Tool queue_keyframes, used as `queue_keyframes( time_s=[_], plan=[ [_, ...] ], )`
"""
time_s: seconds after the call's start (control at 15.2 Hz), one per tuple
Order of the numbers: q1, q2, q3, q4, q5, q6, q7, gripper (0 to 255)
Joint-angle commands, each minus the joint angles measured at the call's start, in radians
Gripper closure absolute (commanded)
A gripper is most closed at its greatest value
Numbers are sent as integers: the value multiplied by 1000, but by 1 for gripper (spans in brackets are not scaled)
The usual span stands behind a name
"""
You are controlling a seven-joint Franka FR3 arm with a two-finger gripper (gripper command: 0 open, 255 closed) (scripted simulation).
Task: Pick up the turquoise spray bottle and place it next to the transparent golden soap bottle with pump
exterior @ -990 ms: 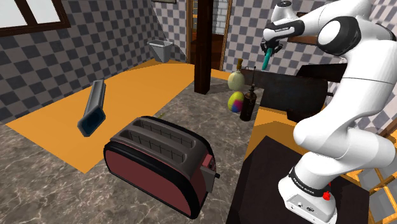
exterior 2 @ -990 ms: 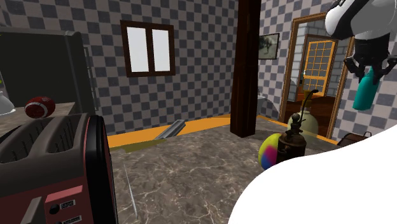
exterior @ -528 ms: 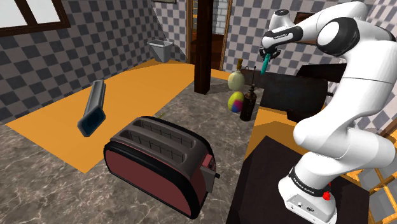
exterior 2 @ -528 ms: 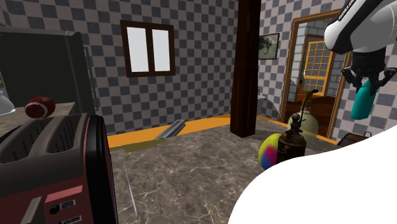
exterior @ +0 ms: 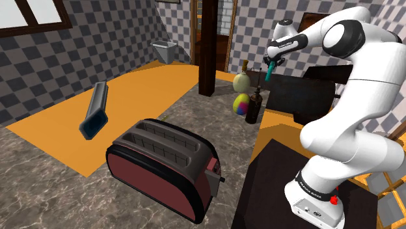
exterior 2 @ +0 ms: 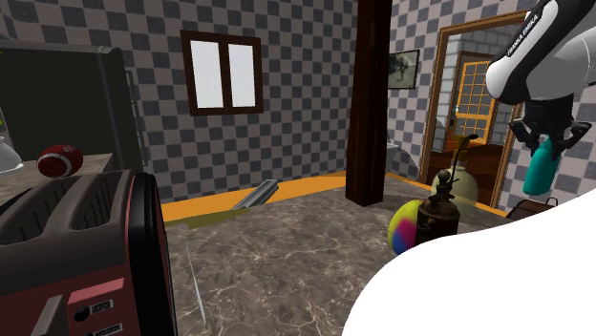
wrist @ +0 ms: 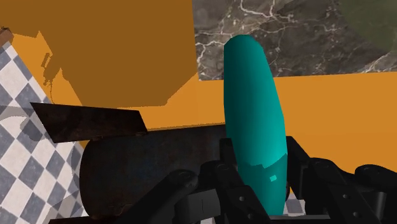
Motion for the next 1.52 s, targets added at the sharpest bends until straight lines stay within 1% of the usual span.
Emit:
queue_keyframes(
  time_s=[0.0,0.73,1.32,1.45],
  plan=[
    [5,10,-7,-10,-14,19,15,255],
    [30,72,-53,-56,-89,120,91,255],
    [59,135,-100,-71,-155,194,158,255],
    [61,139,-103,-71,-158,198,162,255]
  ],
)
